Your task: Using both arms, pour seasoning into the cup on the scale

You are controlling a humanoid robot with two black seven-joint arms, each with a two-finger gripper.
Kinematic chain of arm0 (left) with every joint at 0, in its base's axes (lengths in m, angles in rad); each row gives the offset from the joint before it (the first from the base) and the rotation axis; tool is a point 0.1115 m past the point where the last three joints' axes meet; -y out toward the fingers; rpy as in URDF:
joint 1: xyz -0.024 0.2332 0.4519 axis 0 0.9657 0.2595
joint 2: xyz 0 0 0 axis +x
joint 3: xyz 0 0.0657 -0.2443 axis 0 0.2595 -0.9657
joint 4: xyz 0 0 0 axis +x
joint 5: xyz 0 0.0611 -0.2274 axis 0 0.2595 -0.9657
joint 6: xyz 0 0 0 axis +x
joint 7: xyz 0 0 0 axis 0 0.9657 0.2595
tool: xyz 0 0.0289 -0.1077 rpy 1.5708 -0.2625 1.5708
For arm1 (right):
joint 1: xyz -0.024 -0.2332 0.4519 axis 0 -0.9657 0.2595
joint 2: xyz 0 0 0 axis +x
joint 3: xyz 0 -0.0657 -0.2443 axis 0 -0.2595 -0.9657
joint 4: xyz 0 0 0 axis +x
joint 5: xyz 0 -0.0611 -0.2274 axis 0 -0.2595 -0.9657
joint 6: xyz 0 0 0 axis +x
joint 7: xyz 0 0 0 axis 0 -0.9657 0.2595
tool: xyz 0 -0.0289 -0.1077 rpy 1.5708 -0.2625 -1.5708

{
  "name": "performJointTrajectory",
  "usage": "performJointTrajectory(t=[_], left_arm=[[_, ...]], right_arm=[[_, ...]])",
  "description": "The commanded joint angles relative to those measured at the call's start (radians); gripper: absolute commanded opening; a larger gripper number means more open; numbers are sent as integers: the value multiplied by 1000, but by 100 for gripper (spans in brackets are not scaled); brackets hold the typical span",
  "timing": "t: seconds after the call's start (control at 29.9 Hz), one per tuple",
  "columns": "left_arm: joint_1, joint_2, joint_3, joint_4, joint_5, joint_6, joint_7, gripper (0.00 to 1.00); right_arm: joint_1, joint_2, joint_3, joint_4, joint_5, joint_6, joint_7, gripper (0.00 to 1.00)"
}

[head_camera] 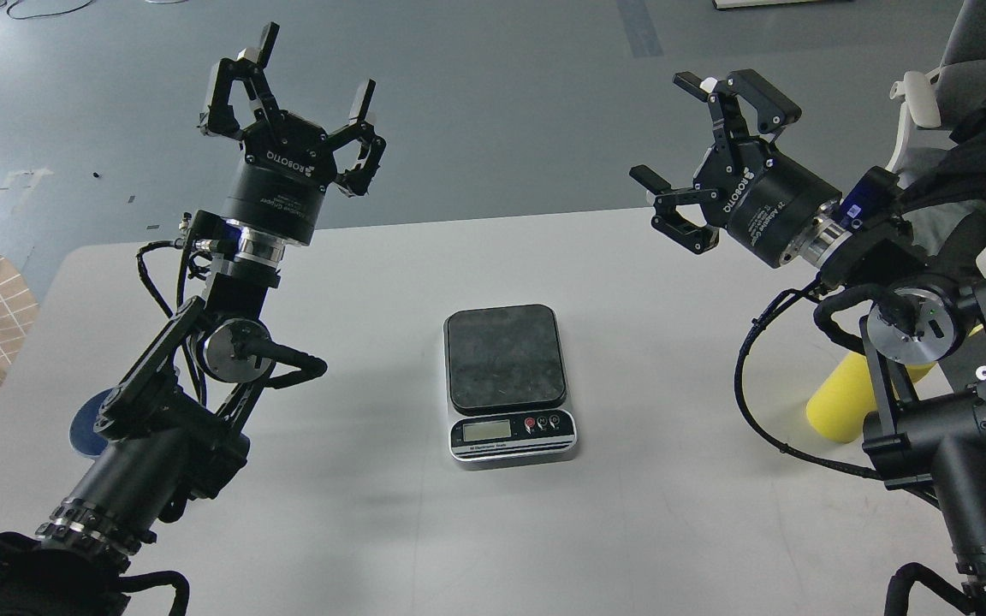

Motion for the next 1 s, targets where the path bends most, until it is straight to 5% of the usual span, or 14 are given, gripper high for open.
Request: performJointTrajectory(t=[0.0, 0.97], left_arm=[[1, -4, -2, 0, -1, 0, 3, 99], [27, -11, -12, 0, 1, 0, 1, 99]], right_arm=[[0, 0, 0, 1, 0, -2, 0, 100], [-12, 0, 0, 1, 0, -2, 0, 100]])
